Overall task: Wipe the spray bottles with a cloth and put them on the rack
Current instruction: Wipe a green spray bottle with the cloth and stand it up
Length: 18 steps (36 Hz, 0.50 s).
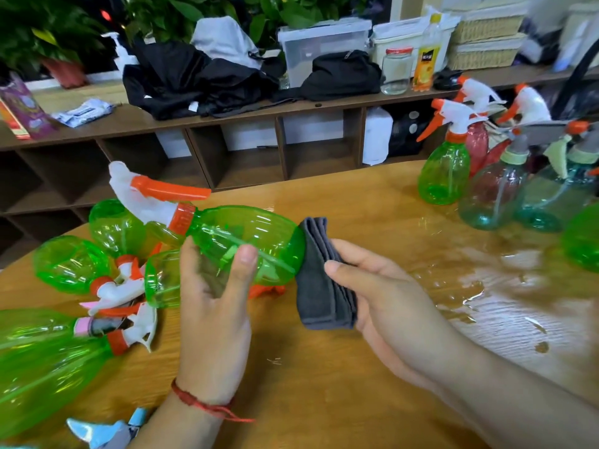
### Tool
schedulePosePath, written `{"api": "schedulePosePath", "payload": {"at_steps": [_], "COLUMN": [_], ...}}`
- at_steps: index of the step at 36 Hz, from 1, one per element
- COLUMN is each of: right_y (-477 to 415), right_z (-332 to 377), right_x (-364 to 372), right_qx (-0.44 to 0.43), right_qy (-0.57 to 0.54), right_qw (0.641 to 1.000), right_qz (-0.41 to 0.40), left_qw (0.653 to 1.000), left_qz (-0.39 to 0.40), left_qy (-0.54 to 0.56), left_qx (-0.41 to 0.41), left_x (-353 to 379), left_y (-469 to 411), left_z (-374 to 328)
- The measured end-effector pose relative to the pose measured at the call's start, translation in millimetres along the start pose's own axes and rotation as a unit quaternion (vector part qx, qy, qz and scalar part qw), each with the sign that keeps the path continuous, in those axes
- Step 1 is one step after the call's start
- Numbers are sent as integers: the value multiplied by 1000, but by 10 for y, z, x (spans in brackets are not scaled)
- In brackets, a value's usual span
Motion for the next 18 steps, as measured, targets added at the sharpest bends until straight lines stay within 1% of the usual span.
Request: {"api": "schedulePosePath", "payload": {"at_steps": [2,3,5,6,8,9,11,13,14,16,18], "right_y": [-4,-7,-1,13,34,52,87,112,130,164,187], "right_z": [45,74,132,168,236,279,326,286,258,260,362], "right_x": [-30,-60,-101,-116,-154,-158,-139,-76,-22,43,55], "right_qx": [-54,-96,-186,-223,-275,-304,-355,-385,-397,-416,-436], "right_qy": [105,171,280,308,332,354,419,458,466,458,442], "right_qw": [993,980,941,923,899,880,830,797,788,784,782], "right_qz": [-3,-17,-47,-62,-81,-89,-101,-83,-64,-42,-51], "left_qw": [995,990,982,978,968,964,956,946,939,928,924], "left_qz": [-3,2,26,35,48,53,60,66,65,65,68], "left_qy": [83,113,144,156,178,188,207,233,250,274,276], "left_qx": [-55,-81,-119,-138,-169,-179,-201,-217,-226,-243,-256], "left_x": [12,27,70,95,155,179,222,248,249,261,288], "left_y": [-6,-8,3,13,44,58,87,106,109,123,159], "left_z": [63,97,161,181,205,211,211,206,208,227,244]}}
Point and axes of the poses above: each hand's wrist, its own y-axis away from the middle knuckle, its own x-axis out of the palm, z = x × y, the point moved 7 cm from there along -y, towards the middle knuckle, and after that the axes turned 2 degrees about x, right-handed, at the moved point
